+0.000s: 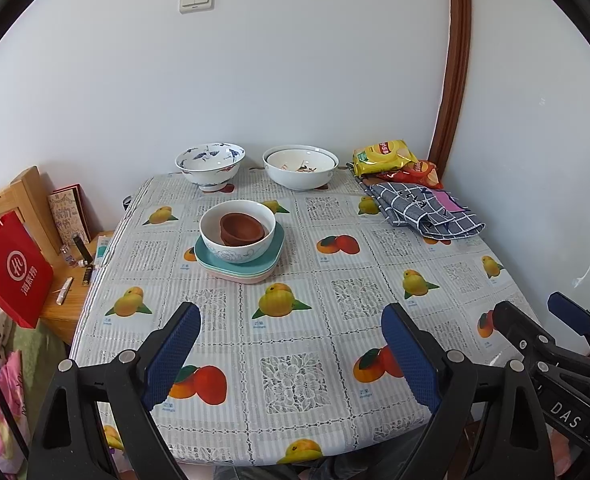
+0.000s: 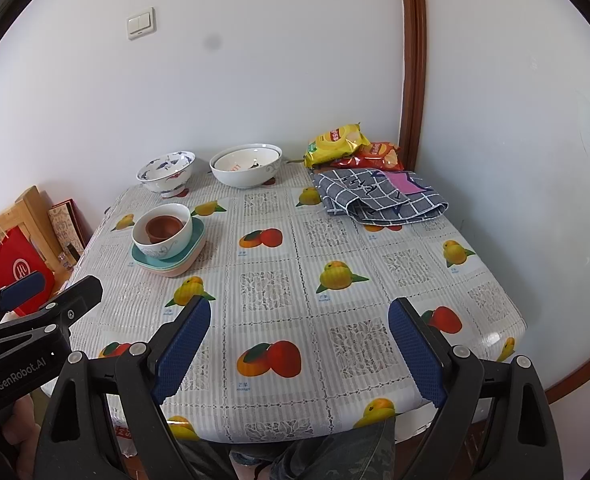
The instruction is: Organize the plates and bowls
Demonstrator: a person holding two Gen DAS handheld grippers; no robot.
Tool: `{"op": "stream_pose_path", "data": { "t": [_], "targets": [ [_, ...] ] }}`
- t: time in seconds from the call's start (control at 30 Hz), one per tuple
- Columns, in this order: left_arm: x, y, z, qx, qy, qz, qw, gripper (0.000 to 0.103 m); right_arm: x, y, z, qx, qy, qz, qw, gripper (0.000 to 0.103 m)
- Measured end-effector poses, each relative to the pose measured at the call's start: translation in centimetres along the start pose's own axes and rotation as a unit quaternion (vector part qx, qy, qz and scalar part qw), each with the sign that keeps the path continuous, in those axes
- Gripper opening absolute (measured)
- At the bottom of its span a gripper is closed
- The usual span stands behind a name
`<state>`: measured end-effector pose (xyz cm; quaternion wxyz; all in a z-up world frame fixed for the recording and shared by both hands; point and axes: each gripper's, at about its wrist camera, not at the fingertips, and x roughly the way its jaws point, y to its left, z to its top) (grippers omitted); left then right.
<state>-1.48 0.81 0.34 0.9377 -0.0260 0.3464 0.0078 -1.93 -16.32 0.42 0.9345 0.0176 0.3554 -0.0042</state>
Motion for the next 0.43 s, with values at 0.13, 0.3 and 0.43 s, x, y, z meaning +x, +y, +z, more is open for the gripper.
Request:
{"op": "stream_pose_path", "data": {
  "t": [0.13,0.3,0.43],
  "targets": [
    [0.01,-0.04,0.01,0.0,0.0,0.001,1.0,0.092,0.01,0.11,0.05,-0.003,-0.001,-0.001,1.0,0.09],
    [0.12,0.13,0.08,0.001,-0.001,0.002,1.0,0.092,-0.04,0.13,0.16,-0.002,-0.003,0.0,1.0,0.09],
    [0.72,0.43,0.21,0.002,-0.002,0.004,1.0,0.095,0.44,0.22,0.11,-0.003,-0.003,0.001,1.0,0.091]
  ]
}}
